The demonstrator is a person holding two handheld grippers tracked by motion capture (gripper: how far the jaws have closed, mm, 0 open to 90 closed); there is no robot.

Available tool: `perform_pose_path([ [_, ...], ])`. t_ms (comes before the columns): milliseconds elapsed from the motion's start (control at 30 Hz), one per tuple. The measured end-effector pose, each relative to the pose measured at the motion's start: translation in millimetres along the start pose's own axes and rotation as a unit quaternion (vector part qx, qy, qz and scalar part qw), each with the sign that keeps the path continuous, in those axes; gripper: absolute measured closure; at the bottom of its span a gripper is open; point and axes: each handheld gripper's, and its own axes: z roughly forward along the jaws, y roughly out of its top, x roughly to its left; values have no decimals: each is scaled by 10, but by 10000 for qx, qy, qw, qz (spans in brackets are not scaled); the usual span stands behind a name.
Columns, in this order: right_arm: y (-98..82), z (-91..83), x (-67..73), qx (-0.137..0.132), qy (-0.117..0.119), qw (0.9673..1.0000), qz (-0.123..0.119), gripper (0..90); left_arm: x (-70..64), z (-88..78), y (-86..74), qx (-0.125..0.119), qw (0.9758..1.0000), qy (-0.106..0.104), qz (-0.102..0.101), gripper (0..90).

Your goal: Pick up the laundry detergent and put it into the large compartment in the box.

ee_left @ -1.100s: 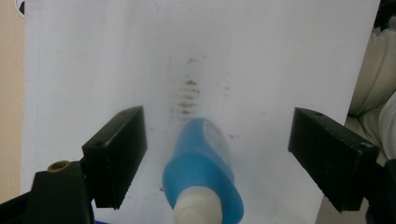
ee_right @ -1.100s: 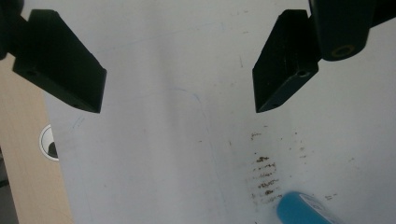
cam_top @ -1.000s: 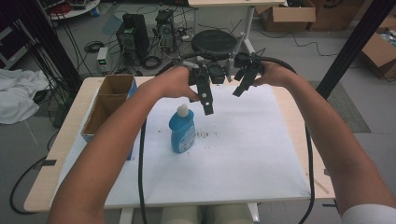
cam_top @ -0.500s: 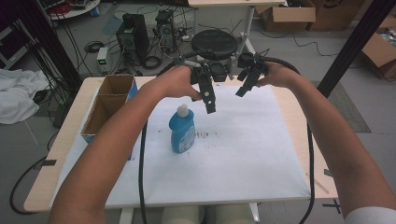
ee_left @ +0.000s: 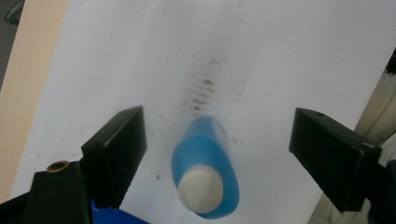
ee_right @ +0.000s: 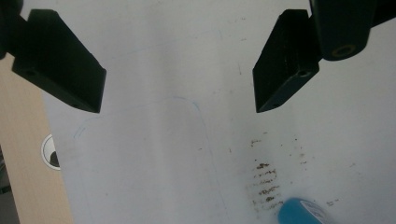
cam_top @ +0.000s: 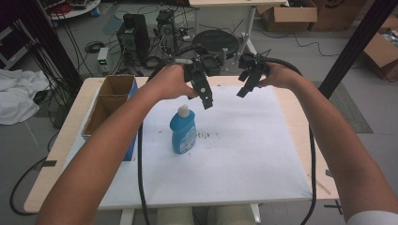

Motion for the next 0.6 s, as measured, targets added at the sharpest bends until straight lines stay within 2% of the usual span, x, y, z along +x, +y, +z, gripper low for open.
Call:
perform_pose_path([
  [67,10,10,19,22,37,10000,-10,168,17,-22,-53,-27,9997,23,-243,198],
  [200,19,18,42,67,35,10000,-8,168,15,-33,-82,53,9993,71,-370,205],
  [233,27,18,55,46,59,10000,-56,168,17,-36,-87,54,9989,73,-459,205],
  [300,33,18,70,21,45,10000,-82,167,31,-42,-94,44,9972,63,-742,205],
  [367,35,23,82,18,54,10000,-79,167,42,-43,-98,80,9955,115,-933,200],
  [600,22,24,96,34,71,10000,-56,167,59,-22,-144,146,9924,145,-1215,195],
])
